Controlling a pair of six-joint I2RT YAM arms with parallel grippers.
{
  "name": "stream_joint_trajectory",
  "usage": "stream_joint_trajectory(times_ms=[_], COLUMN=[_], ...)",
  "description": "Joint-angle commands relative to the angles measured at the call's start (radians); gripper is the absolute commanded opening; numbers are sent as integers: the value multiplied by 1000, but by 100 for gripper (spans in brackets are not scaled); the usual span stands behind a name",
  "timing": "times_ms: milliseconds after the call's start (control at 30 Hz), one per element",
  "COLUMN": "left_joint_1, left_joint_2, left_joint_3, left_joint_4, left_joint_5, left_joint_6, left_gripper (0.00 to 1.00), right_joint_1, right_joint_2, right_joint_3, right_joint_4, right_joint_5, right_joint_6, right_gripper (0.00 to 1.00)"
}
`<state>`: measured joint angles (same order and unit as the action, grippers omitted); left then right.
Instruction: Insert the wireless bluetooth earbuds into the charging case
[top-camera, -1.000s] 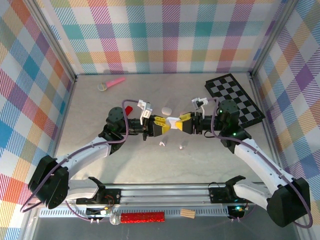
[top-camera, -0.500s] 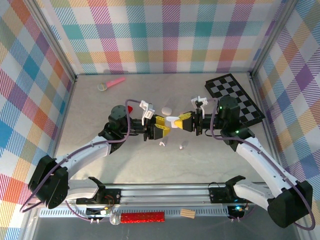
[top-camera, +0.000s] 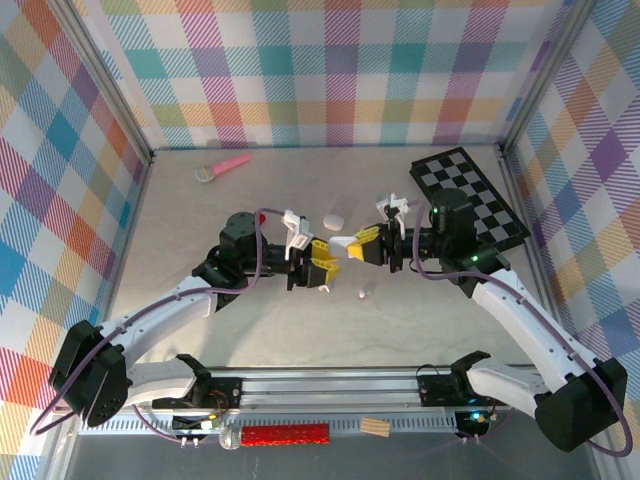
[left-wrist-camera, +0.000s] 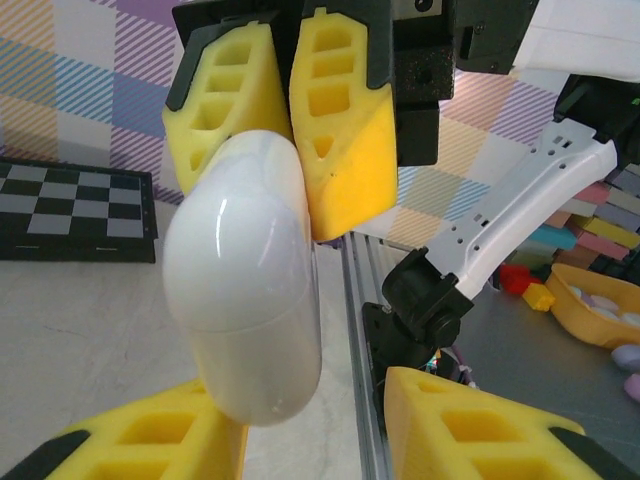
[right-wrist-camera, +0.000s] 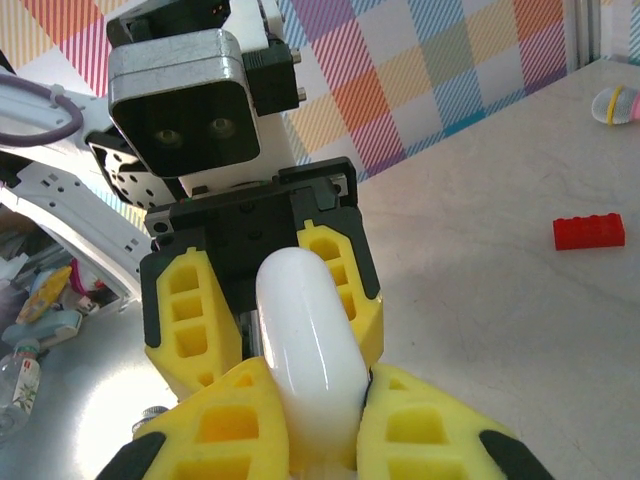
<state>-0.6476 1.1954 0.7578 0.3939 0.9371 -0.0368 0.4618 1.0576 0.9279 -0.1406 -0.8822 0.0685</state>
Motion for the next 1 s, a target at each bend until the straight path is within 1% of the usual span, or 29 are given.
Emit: stream_joint_trajectory(times_ms=[0, 133, 367, 467, 533, 633, 667, 733, 767, 800, 867, 900, 967], left_joint_1=[-15, -17, -17, -16, -17, -17, -17, -17, -17, -17, -17, -17, -17], left_joint_2=[-10, -5, 8, 12, 14, 18, 20, 23, 24, 26, 29, 32, 37], left_joint_3=[43, 46, 49, 49, 51, 50, 49, 49, 49, 48, 44, 40, 29], left_joint_4=[19, 77, 98, 106, 104, 102, 99, 97, 95, 96, 98, 104, 121], left_joint_5=[6, 20, 14, 16, 16, 17, 20, 27, 28, 29, 28, 24, 23], left_joint_6=[33, 4, -9, -18, -20, -19, -17, -10, -6, -5, -9, -10, -3], left_gripper=[37, 35, 33, 25, 22, 10, 6, 3, 1, 0, 0, 0, 0], right_joint_1=[9, 10, 12, 12, 12, 12, 12, 12, 12, 14, 15, 15, 15], right_joint_2=[10, 21, 29, 33, 35, 38, 38, 37, 35, 28, 13, 6, -1], right_joint_3=[27, 26, 23, 22, 22, 22, 23, 22, 24, 24, 19, 22, 26], right_joint_4=[-28, -39, -34, -36, -37, -37, -34, -20, -11, 0, 13, 9, 7], right_joint_5=[-9, -19, -21, -20, -17, 0, 11, 52, 99, 180, 316, 374, 413], right_joint_6=[-51, -62, -67, -70, -73, -72, -64, -39, -24, -2, 15, 19, 17], right_gripper=[3, 3, 3, 3, 4, 5, 10, 24, 32, 39, 50, 54, 59])
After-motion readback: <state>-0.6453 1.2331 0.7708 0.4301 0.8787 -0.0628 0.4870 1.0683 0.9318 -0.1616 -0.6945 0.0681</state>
